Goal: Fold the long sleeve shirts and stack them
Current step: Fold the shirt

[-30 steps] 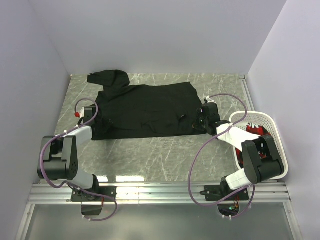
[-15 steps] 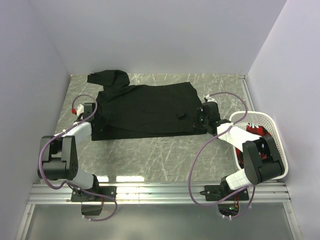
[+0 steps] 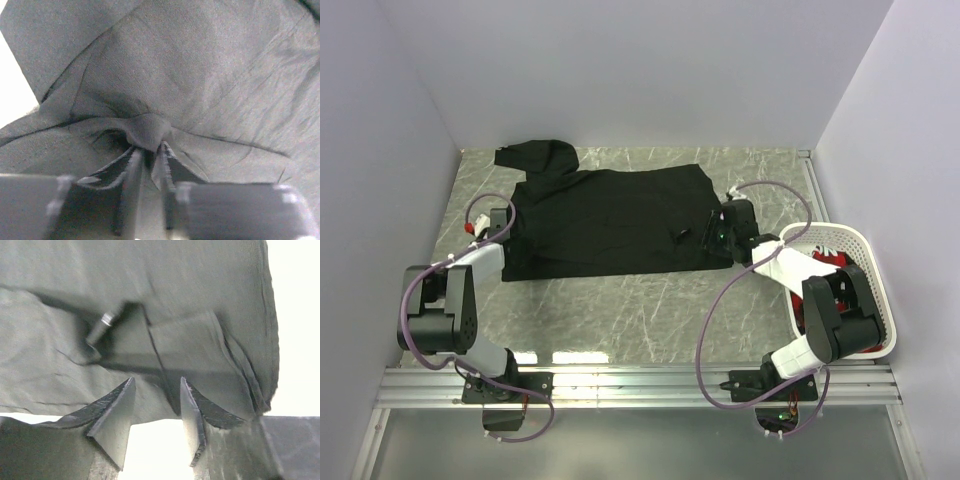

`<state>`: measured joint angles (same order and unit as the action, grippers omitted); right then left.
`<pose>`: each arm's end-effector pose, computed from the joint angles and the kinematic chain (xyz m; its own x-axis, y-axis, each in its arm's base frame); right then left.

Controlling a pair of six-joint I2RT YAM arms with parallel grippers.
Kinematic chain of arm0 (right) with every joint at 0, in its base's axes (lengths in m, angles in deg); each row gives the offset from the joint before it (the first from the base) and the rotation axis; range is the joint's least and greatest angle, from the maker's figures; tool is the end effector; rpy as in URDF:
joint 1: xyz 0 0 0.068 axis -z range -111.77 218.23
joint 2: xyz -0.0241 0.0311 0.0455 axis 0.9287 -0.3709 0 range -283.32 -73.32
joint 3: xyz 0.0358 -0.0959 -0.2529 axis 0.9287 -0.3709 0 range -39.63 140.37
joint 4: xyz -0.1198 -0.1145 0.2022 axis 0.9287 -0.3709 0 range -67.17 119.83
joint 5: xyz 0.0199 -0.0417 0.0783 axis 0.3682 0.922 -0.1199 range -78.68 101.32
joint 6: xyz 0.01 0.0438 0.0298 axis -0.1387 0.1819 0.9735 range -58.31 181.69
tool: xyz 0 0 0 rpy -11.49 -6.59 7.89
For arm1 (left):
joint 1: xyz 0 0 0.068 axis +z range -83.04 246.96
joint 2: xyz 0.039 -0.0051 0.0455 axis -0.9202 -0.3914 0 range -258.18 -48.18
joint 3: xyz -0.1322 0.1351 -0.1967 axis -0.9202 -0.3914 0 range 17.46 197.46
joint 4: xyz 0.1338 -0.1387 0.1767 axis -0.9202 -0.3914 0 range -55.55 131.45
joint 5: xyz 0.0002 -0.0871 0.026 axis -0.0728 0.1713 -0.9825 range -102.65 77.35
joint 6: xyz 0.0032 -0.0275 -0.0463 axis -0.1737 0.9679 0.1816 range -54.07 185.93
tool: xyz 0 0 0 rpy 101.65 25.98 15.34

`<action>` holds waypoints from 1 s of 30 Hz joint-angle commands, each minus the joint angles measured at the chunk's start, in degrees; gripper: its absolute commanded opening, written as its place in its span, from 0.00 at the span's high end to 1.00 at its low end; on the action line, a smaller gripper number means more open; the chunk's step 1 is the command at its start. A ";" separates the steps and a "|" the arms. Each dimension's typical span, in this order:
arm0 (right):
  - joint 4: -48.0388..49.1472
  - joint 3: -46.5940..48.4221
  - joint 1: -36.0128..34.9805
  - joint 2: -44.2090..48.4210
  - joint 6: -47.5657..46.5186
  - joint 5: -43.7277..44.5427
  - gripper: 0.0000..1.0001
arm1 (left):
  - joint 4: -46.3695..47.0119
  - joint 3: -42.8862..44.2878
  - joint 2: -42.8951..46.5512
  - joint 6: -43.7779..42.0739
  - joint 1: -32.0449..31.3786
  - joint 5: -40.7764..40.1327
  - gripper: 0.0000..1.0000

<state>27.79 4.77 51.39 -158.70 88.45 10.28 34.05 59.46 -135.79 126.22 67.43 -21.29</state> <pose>0.2899 0.0883 0.1865 -0.7192 0.2527 -0.6472 0.0241 0.9400 0.3402 0.2888 0.0077 0.1569 -0.3102 -0.8613 -0.4023 -0.7426 0.4838 -0.4631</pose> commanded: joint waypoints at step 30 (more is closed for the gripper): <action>-2.09 19.41 -2.32 -19.56 24.21 3.67 0.59 | -13.61 7.31 18.62 -24.70 -0.12 -3.13 0.04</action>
<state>25.49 21.52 49.60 -178.29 111.36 13.43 20.47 65.91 -117.35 103.81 67.45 -23.59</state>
